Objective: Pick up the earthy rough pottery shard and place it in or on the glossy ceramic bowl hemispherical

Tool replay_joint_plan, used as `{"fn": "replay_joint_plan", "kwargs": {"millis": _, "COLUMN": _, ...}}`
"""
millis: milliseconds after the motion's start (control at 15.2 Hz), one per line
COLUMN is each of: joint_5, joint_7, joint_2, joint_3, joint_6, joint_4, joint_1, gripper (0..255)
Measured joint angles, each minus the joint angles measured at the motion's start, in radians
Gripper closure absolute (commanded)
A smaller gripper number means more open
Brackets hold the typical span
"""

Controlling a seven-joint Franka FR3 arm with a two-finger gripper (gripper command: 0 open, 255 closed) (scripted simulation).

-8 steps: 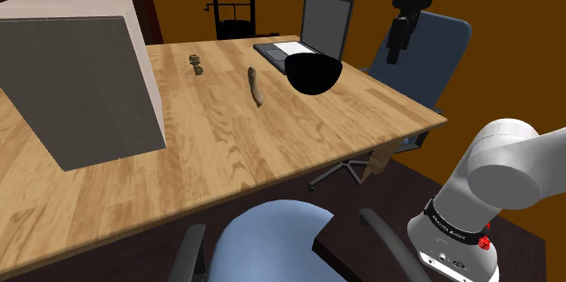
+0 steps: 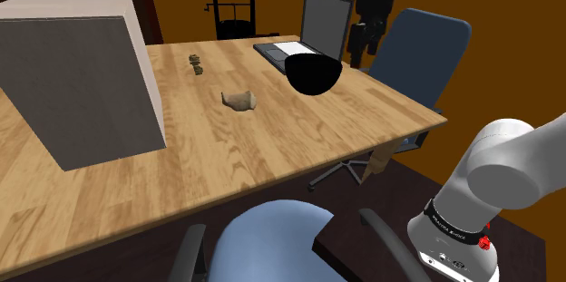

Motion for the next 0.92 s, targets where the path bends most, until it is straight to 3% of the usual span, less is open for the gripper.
{"fn": "replay_joint_plan", "kwargs": {"millis": 528, "joint_5": 0.028, "joint_7": 0.201, "joint_2": 0.255, "joint_3": 0.099, "joint_6": 0.111, "joint_4": 0.149, "joint_1": -0.015, "gripper": 0}}
{"fn": "replay_joint_plan", "kwargs": {"millis": 924, "joint_5": -0.001, "joint_7": 0.35, "joint_2": 0.49, "joint_3": 0.157, "joint_6": 0.157, "joint_4": 0.34, "joint_1": -0.02, "gripper": 0}}
